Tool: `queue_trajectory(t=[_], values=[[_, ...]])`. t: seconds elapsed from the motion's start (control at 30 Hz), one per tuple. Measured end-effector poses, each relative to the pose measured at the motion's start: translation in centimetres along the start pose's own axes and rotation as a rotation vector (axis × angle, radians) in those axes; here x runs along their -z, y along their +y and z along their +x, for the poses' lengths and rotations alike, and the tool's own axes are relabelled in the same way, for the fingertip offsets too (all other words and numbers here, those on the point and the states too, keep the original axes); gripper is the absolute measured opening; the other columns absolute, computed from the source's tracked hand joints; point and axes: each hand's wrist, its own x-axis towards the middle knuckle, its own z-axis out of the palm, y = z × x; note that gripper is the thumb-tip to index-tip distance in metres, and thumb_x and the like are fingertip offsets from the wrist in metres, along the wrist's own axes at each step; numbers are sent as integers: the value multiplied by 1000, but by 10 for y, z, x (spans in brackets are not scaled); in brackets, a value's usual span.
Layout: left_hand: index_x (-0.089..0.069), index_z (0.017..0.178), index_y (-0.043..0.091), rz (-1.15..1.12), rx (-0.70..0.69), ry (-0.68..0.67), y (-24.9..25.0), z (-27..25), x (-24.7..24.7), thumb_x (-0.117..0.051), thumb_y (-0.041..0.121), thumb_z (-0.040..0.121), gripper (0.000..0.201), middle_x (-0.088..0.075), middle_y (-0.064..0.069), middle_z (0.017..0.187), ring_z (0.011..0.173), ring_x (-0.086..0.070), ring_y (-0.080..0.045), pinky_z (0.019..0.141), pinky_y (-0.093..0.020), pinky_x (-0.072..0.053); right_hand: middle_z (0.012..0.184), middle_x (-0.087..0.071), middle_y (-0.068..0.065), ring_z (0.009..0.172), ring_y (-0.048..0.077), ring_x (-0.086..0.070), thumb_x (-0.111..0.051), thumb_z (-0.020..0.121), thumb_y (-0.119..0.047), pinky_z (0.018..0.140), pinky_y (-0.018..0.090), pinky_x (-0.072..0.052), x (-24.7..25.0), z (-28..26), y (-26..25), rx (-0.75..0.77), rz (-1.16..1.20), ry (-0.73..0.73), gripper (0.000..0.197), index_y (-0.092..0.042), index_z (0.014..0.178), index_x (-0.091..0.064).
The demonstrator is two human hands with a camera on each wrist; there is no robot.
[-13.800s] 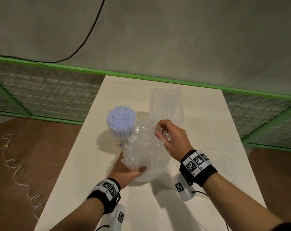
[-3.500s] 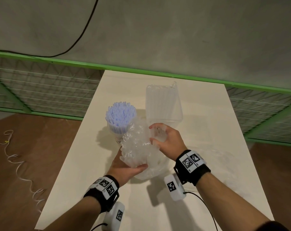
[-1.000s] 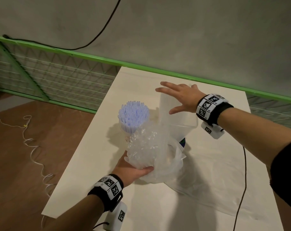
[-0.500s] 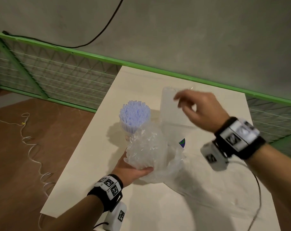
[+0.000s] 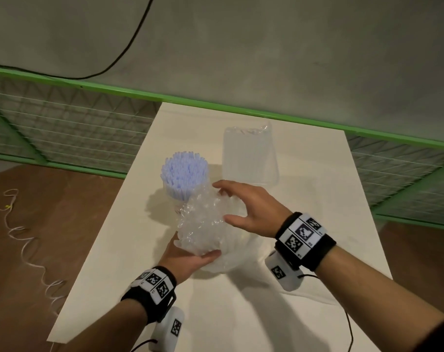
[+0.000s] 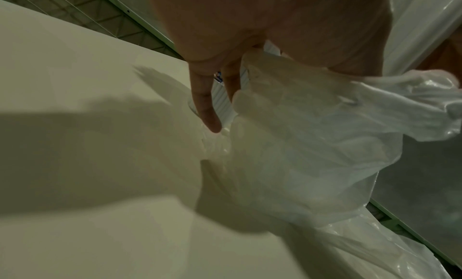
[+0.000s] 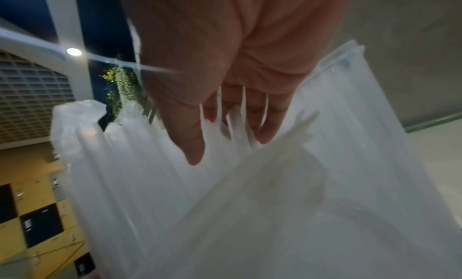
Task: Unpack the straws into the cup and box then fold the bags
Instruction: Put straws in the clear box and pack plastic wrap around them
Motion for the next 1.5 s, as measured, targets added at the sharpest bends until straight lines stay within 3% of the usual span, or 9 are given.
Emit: queue_trajectory(t=[0.13,0.33,0.53,0.87,1.0,1.13,1.33,1.43,1.5], values=[[-59,127,30,-9,-33,-12,4,-1,-1,-89,54,50,86,-70,26,113,108,-62,10,83,1,-43,93,-63,-5,83,-1,-50,-75,82,-23,80,12,-38,-10,-3,6,48,43,158,37,-16,116,-64],[-59,126,25,13,-44,12,6,1,-5,-91,15,68,67,-71,31,102,99,-62,17,78,3,-41,91,-61,-10,81,3,-55,-74,80,-23,74,24,-48,-23,-9,-1,-30,102,230,28,-15,102,-59],[-59,127,21,30,-42,20,4,4,-6,-92,15,68,68,-71,18,107,98,-62,17,77,4,-41,87,-54,-18,80,-4,-51,-69,84,-18,77,14,-40,-29,-10,-7,-75,125,295,33,-20,115,-57],[-57,124,31,58,-10,-14,1,7,-3,-92,23,68,67,-69,22,107,96,-59,22,75,6,-40,103,-66,-7,92,13,-60,-66,90,-24,80,31,-47,-41,-11,-6,-20,35,389,24,-17,112,-57],[-58,130,28,57,-2,-32,-1,8,-2,-92,48,56,84,-70,18,114,103,-60,18,78,6,-40,103,-69,-10,92,10,-60,-60,96,-25,80,24,-47,-39,-14,-10,-56,58,414,37,-30,130,-47],[-58,130,29,75,12,-18,-4,10,0,-88,63,45,96,-71,17,116,106,-62,12,80,4,-41,95,-72,-6,88,9,-67,-69,91,-18,78,30,-53,-39,-14,-5,-25,56,530,23,-14,113,-68],[-56,132,27,75,8,-18,-4,12,1,-91,55,49,95,-68,19,119,104,-58,19,80,7,-38,93,-75,-3,85,4,-70,-78,83,-16,83,18,-54,-10,-10,-10,6,118,642,23,-9,105,-73],[-58,131,21,71,5,-21,-4,13,1,-94,31,63,77,-67,20,115,98,-58,24,78,7,-37,95,-75,-2,88,5,-71,-78,82,-15,85,25,-57,19,-8,-17,-21,228,707,25,-9,106,-73],[-58,131,21,71,8,-25,-4,13,1,-93,31,64,76,-67,19,115,98,-58,24,78,8,-37,93,-75,1,86,11,-73,-77,83,-12,83,34,-59,39,-7,-22,-41,343,739,23,-9,106,-72]])
